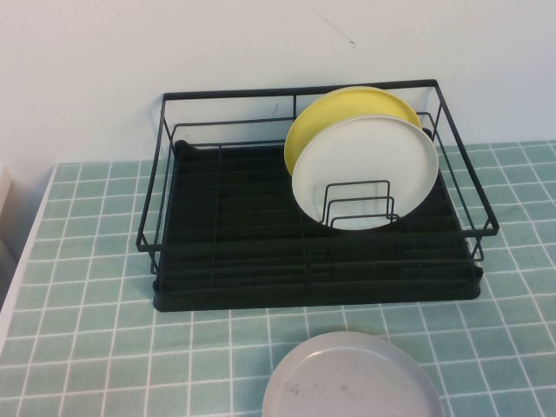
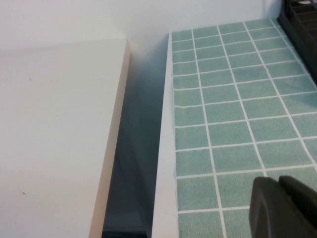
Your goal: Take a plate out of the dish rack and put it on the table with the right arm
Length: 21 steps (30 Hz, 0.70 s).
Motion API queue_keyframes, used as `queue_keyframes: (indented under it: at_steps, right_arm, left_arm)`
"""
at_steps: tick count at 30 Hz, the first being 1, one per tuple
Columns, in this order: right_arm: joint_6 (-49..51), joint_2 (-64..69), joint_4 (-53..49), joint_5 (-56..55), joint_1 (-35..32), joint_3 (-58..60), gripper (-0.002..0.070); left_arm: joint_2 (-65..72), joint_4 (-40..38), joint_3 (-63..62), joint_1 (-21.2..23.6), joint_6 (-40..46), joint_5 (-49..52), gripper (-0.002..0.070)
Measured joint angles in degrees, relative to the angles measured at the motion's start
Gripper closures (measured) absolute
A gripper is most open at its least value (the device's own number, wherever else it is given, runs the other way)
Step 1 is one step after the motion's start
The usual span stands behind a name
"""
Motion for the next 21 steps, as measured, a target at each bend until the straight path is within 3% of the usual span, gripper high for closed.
queue_keyframes:
  at_steps: [9, 14, 21]
  right_arm:
    - [4.70, -11.72, -3.68, 6.72, -15.75, 8.08, 0.0678]
    - [7.43, -12.16, -4.56, 16.11, -16.33, 8.08, 0.0678]
    - [7.51, -12.16, -4.69, 17.22, -15.11, 7.98, 0.0678]
  left_arm:
    - [0.00, 0.00, 0.00, 0.00, 0.00, 0.00, 0.0678]
    - [0.00, 0.00, 0.00, 0.00, 0.00, 0.00, 0.0678]
    - [0.00, 0.00, 0.00, 0.00, 0.00, 0.00, 0.0678]
